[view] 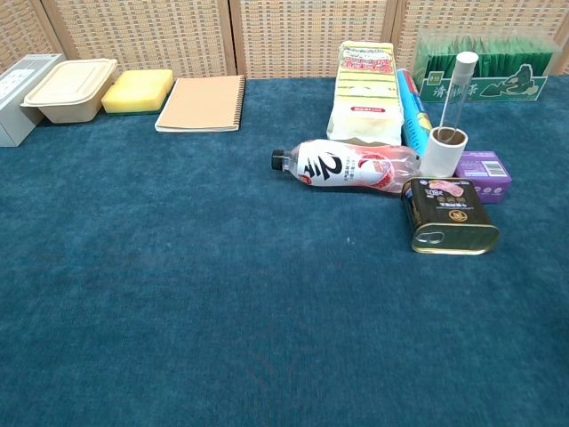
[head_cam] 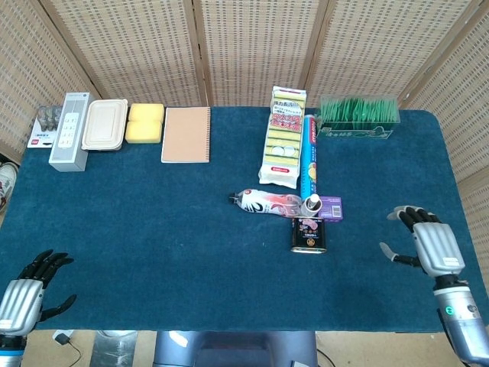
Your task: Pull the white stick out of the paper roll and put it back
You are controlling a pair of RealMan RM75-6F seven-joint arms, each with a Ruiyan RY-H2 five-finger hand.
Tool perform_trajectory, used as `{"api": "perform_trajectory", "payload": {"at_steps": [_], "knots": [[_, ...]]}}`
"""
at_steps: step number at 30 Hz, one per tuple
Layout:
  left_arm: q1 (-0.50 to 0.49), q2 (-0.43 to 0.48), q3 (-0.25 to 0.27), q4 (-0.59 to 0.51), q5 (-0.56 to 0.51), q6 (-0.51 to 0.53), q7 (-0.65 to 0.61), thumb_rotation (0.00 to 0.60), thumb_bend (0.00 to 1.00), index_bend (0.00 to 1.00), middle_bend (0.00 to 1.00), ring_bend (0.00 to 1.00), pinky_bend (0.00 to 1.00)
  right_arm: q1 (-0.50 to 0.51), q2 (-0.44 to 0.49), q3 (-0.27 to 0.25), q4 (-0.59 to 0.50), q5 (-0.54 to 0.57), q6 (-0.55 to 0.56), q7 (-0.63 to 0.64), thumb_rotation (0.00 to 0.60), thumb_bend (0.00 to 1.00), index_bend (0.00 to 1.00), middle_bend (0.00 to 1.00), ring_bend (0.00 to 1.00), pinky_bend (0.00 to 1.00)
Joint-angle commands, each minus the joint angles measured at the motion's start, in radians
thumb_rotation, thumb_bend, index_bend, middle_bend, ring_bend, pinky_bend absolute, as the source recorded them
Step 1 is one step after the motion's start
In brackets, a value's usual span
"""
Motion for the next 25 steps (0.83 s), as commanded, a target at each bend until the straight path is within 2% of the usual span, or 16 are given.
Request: {"api": "perform_trajectory", "payload": {"at_steps": [1,8,18,22,25], "knots": [[-0.004,0.012,-0.001,-0.012,0.007,0.003,0.014,0.6,0.18,0.25,0.22,0.12,0.25,-0.09,0.006,-0.036,0.081,-0.095,0.123,0.045,0.399,0.34,0.36,0.26,0.22,0.27],[-0.007,0.024,0.003,-0.028,0.019,0.008,0.03,0.6,0.18,0.25,0.22,0.12,0.25,-0.164,-0.004,-0.054,0.132,-0.139,0.202,0.076,0.4,0.34,0.37,0.26,0.22,0.27],[-0.012,0.028,0.021,-0.065,0.045,-0.002,0.071,0.6,0.18,0.25,0.22,0.12,0.25,-0.267,-0.03,-0.087,0.207,-0.2,0.293,0.052,0.397,0.34,0.37,0.26,0.22,0.26],[-0.006,0.047,0.045,-0.118,0.034,-0.037,0.12,0.6,0.18,0.25,0.16,0.12,0.23,-0.288,-0.054,-0.093,0.234,-0.234,0.317,0.067,0.4,0.34,0.37,0.26,0.22,0.26],[-0.002,0.047,0.057,-0.141,0.066,-0.019,0.13,0.6,0.18,0.25,0.15,0.12,0.21,-0.295,-0.064,-0.095,0.247,-0.256,0.32,0.087,0.401,0.34,0.36,0.26,0.22,0.26]]}}
